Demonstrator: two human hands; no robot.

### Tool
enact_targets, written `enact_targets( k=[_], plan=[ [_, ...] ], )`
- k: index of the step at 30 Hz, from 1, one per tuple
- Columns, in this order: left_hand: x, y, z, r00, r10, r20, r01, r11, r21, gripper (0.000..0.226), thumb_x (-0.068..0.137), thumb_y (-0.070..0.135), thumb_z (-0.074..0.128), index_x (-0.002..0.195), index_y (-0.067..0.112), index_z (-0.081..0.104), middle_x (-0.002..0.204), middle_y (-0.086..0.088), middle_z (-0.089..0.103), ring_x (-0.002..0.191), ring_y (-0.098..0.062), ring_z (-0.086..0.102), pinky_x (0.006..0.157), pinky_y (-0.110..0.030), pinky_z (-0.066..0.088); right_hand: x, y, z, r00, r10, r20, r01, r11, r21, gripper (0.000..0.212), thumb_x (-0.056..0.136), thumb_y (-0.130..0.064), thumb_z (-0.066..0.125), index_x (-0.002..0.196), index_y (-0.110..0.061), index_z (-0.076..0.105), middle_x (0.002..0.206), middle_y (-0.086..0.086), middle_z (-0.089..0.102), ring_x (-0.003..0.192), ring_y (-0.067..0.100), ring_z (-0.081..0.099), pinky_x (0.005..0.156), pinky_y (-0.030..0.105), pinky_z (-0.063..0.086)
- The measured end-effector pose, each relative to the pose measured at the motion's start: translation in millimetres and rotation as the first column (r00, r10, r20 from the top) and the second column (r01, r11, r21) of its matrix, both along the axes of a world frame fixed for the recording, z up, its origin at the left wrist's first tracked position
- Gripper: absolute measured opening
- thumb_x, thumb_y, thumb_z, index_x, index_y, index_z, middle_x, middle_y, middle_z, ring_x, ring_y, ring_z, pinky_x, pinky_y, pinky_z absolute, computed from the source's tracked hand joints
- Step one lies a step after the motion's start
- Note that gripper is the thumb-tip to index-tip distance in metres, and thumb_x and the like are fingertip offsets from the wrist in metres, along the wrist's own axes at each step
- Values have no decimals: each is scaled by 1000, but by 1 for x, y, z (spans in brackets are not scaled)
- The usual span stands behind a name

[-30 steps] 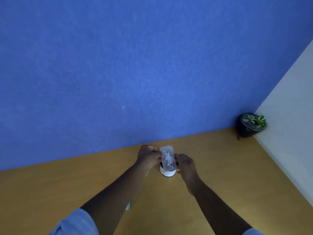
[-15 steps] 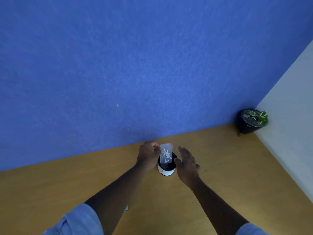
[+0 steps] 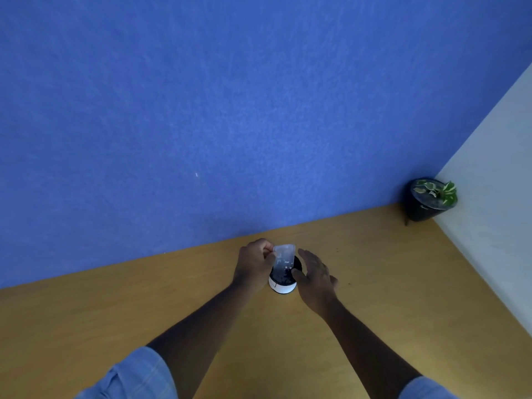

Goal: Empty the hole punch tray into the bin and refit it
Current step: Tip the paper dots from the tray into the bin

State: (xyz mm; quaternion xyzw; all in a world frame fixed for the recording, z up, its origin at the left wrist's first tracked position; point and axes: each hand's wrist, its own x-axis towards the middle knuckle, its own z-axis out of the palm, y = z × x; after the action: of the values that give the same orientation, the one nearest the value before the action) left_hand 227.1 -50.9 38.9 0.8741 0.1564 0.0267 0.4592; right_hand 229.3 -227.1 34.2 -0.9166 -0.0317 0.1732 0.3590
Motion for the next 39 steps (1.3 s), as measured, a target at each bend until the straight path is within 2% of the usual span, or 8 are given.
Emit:
enact_targets(
  k=[13, 16, 22, 24, 27, 30, 35, 39],
  plan=[
    [-7, -4, -6, 996, -46, 75, 44, 999, 30, 5, 94, 12, 70, 90, 12, 73, 85, 0, 78, 81, -16, 75, 67, -24, 55, -6, 0, -1, 1000, 11, 5, -10, 1000, -15, 63, 101, -35, 60, 160, -28, 40, 172, -1, 37, 157, 24, 33, 121, 57, 25],
    [-9, -3, -7, 995, -50, 89, 46, 998, 47, 6, 95, 13, 69, 90, 15, 72, 84, 2, 78, 80, -12, 75, 64, -19, 53, -7, 0, -1, 1000, -15, -2, 15, 1000, 1, 69, 100, -33, 62, 163, -26, 35, 172, 0, 37, 157, 25, 33, 121, 57, 24],
    [-12, -1, -10, 990, -66, 125, 58, 996, 65, 6, 95, 14, 68, 92, 16, 72, 85, 3, 78, 79, -9, 73, 66, -25, 58, -14, 2, 2, 1000, -5, 28, 6, 999, -52, 68, 101, -32, 63, 162, -22, 36, 171, 1, 38, 156, 26, 35, 122, 57, 26],
    [-12, 0, -10, 989, -70, 132, 62, 996, 62, 6, 95, 13, 68, 92, 16, 72, 85, 3, 77, 79, -7, 71, 64, -21, 55, -22, 4, 4, 989, -46, 141, 59, 994, -95, 56, 100, -28, 63, 153, -18, 49, 160, 4, 51, 146, 28, 48, 116, 57, 34],
    [-13, 1, -11, 988, -75, 134, 66, 995, 68, 6, 96, 14, 67, 93, 17, 71, 86, 4, 76, 75, 4, 68, 59, -14, 51, -32, 6, 0, 924, -14, 382, 100, 973, -207, 32, 92, -20, 73, 123, -14, 74, 124, 9, 70, 110, 33, 69, 95, 53, 47],
    [-12, 1, -9, 987, -75, 141, 67, 996, 61, 7, 96, 14, 65, 92, 18, 70, 84, 4, 75, 77, 8, 67, 59, -10, 48, -34, 7, 0, 863, 107, 494, 66, 945, -320, 24, 84, -17, 82, 107, -16, 80, 97, 9, 70, 83, 32, 68, 79, 48, 52],
    [-10, -2, -8, 988, -74, 136, 72, 997, 22, 6, 95, 13, 66, 93, 17, 71, 84, 2, 76, 80, -12, 71, 64, -21, 52, -27, 8, 0, 813, 317, 489, -30, 861, -508, 19, 86, -23, 76, 105, -20, 76, 85, 7, 62, 76, 28, 61, 71, 45, 50],
    [-6, -3, -5, 992, -39, 124, 39, 999, 1, 7, 95, 11, 67, 96, 14, 73, 90, 2, 78, 85, -13, 74, 70, -23, 54, -23, 8, -1, 782, 390, 486, -64, 826, -560, 14, 78, -23, 83, 90, -21, 76, 82, 6, 62, 74, 27, 61, 68, 46, 50]
  ],
)
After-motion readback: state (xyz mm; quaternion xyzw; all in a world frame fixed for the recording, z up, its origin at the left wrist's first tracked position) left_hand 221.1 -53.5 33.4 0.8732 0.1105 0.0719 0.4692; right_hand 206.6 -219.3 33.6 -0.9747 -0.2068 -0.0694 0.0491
